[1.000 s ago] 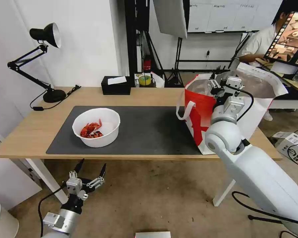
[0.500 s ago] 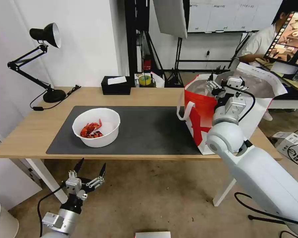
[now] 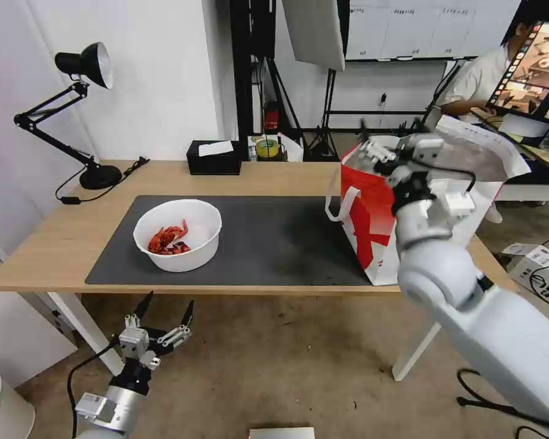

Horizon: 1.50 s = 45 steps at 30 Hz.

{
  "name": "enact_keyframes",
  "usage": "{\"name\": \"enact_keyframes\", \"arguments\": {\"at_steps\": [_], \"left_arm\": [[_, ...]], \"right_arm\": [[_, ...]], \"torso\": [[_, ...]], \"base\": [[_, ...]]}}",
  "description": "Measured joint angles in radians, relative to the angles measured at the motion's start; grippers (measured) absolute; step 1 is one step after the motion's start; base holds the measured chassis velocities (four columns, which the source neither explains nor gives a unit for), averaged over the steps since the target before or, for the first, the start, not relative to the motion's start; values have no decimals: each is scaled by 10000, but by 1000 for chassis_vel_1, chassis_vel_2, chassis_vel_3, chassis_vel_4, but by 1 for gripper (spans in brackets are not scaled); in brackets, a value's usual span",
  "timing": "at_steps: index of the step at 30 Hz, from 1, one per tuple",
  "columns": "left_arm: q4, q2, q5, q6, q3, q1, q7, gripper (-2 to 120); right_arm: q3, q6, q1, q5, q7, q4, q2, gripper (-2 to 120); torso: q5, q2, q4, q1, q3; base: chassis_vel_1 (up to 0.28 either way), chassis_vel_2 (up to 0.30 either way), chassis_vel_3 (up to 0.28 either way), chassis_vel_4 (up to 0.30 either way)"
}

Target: Pick up the trash from the table and place it into the takeout bag.

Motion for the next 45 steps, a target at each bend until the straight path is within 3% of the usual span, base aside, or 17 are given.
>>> {"name": "enact_keyframes", "arguments": {"at_steps": [6,8,14,18,27,45], "left_arm": [[-76,-88,32,-28,1,-6,0,100],[-124,-86,33,-29,-12,8,5,100],[-173,-53,28,-31,-28,44,3,100],[-97,-43,27,-44,-2,38,4,100],[-69,-36,23,-51,69,-4,5,100],[-10,-23,-13,-77,34,20,6,100]], "right_arm": [[1083,184,-1786,-120,-1406,517,-586,100],[1663,471,-3144,-517,-1861,601,-599,100],[3256,1314,-6411,-1828,-2638,523,70,100],[3764,1821,-7853,-2446,-2802,275,577,100],[3834,2925,-8841,-2953,-2857,-608,1557,100],[3233,2610,-8672,-2048,-2244,-841,2050,100]], "torso": [[-4,0,0,0,0],[-5,1,2,0,0],[-1,1,-1,0,0],[-4,1,-2,-1,0],[-4,0,0,-1,0],[-5,0,1,0,1]], "base": [[0,0,0,0],[0,0,0,0],[0,0,0,0],[0,0,0,0],[0,0,0,0],[0,0,0,0]]}}
